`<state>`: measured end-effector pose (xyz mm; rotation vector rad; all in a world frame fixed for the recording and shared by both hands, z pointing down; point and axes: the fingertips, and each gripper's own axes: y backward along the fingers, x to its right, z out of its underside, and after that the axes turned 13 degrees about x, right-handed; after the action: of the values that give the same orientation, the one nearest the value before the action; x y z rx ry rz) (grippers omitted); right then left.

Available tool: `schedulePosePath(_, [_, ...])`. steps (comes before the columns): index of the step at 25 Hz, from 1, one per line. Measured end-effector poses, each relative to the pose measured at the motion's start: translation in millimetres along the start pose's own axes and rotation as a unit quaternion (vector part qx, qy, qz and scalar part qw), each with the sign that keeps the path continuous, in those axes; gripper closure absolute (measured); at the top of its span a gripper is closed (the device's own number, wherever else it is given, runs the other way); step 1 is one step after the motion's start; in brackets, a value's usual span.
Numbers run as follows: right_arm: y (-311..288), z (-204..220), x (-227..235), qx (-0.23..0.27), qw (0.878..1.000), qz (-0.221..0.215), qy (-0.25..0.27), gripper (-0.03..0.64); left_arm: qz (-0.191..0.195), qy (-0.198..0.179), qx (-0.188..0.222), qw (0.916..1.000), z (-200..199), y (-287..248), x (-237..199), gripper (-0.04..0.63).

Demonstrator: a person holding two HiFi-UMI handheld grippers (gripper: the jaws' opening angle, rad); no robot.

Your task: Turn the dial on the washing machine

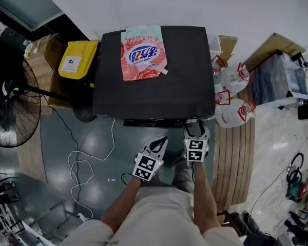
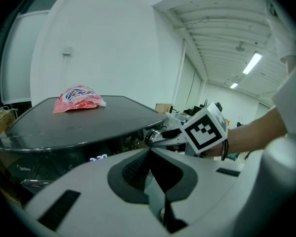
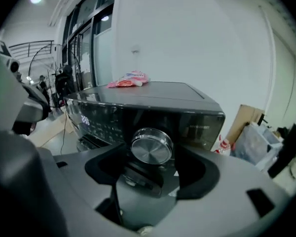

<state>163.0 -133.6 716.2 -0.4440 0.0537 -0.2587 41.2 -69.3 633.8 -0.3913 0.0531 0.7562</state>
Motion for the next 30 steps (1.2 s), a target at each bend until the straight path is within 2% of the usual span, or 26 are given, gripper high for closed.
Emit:
schedulePosePath(5, [-2.1,0.0,-0.4,-0.001,1.000,0.012,0.018,0.345,-0.001,0.001,-0.001,1.0000,1.6,0.2,-1.3,0.584])
schedulePosePath(11, [-1.1,3.6,2.4,-0.003,1.000,0.013,-0.007,0.347,-0.005,0.002,-0.001,1.0000,2.8,1.8,-4.1,0.584])
schedulePosePath(20, [-2.0,2.7,4.8,0.013,0.994,-0.006,-0.112,0.347,-0.004,0.003,-0.001,1.0000,3.6,2.1,-2.7,0.584])
schedulePosePath(30, [-3.3,1.1,7.0,0.028,0.977,-0.014,-0.210,0.344,-0.005,0.004,-0.003,1.0000,4.0,4.4,-0.8,0.584])
